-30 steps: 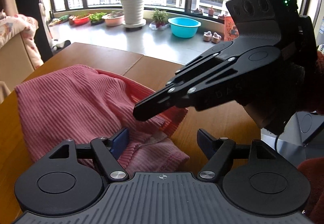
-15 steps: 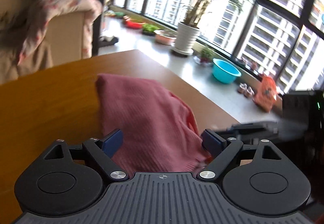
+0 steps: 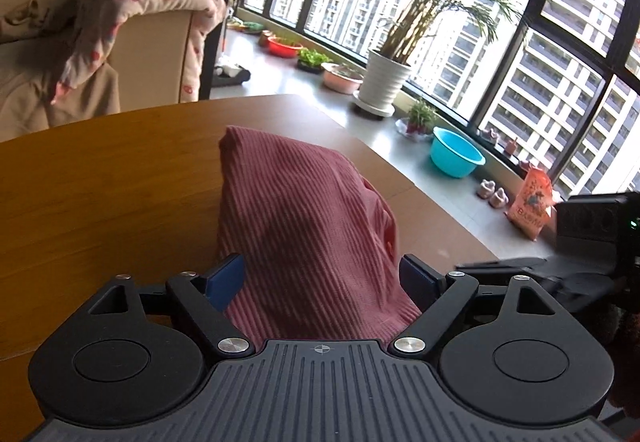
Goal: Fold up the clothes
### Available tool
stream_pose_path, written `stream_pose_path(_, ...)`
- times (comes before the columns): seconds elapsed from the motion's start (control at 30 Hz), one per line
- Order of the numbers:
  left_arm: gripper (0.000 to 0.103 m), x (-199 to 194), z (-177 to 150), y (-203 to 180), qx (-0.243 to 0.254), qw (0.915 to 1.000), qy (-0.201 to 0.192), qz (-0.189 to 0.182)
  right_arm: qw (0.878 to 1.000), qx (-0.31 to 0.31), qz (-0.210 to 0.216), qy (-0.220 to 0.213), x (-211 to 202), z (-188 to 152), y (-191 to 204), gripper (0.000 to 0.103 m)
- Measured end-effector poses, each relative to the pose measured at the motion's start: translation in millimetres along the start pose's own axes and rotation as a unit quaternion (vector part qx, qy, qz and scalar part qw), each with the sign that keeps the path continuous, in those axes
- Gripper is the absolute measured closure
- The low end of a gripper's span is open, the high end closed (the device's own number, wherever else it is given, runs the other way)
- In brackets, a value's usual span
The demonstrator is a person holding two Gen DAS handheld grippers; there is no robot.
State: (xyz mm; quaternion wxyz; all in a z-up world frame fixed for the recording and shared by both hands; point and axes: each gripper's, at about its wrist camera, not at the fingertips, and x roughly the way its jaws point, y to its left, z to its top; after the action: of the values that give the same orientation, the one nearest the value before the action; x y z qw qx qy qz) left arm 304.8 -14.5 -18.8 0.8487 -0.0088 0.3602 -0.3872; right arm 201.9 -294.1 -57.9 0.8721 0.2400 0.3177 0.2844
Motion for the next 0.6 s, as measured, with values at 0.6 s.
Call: stream_pose_path(0.6,0.033,5,-25,39,-0.090,0.9959,0.004,0.005,0.999,0.004,-0.043,0.022,25,13,7,0.071)
